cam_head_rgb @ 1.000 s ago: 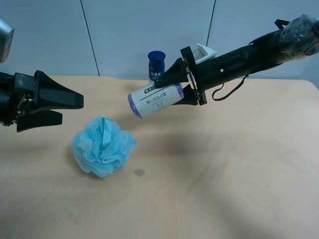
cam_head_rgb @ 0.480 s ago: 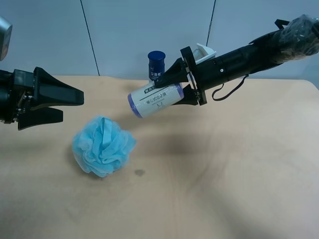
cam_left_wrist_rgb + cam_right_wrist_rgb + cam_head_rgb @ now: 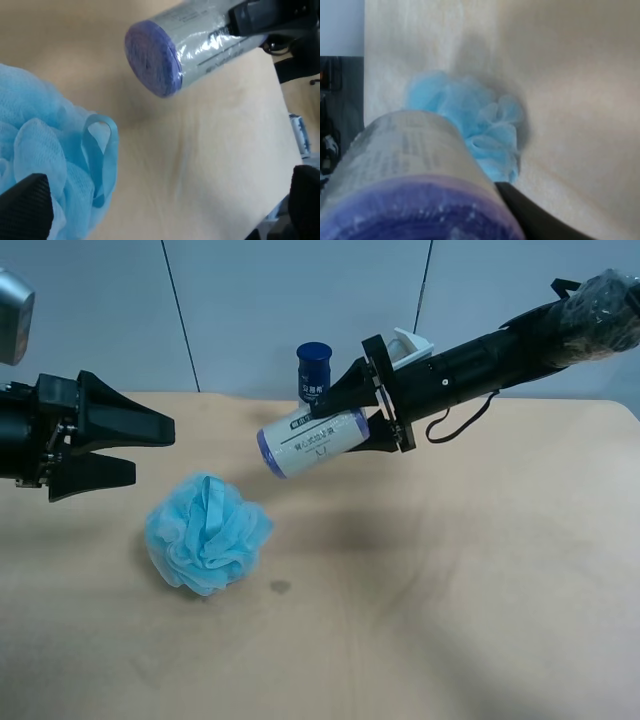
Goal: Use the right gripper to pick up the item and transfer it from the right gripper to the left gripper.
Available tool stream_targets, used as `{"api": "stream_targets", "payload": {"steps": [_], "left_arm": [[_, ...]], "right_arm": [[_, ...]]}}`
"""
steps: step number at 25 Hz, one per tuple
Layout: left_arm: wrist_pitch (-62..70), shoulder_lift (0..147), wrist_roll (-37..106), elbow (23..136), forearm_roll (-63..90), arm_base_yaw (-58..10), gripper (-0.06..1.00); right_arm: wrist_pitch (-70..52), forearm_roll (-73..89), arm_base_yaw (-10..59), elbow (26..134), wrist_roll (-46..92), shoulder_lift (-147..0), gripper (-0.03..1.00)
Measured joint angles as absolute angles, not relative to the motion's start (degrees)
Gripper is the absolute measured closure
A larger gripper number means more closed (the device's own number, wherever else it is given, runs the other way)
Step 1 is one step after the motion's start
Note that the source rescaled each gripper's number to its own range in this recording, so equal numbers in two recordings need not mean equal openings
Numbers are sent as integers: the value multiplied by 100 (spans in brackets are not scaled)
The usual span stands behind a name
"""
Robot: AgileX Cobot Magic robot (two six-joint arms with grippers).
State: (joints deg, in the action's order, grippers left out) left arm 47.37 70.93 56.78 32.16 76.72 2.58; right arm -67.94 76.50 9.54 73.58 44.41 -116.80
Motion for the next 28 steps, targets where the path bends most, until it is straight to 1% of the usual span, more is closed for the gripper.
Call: {"api": "stream_targets", "payload": {"steps": [18, 22, 28], "left_arm": [[6287, 9369, 6342, 4710, 7991, 258, 10], [6661, 9724, 6444, 5007, 7997, 258, 10], [6761, 9949, 6490, 5268, 7997, 258, 10]], "right_arm": [[-6794, 7696, 954, 7358, 4284, -11548, 97], [-6798, 7696, 954, 7358, 4184, -11308, 97], [-6816, 7838, 954, 7358, 4067, -11073, 97]]}}
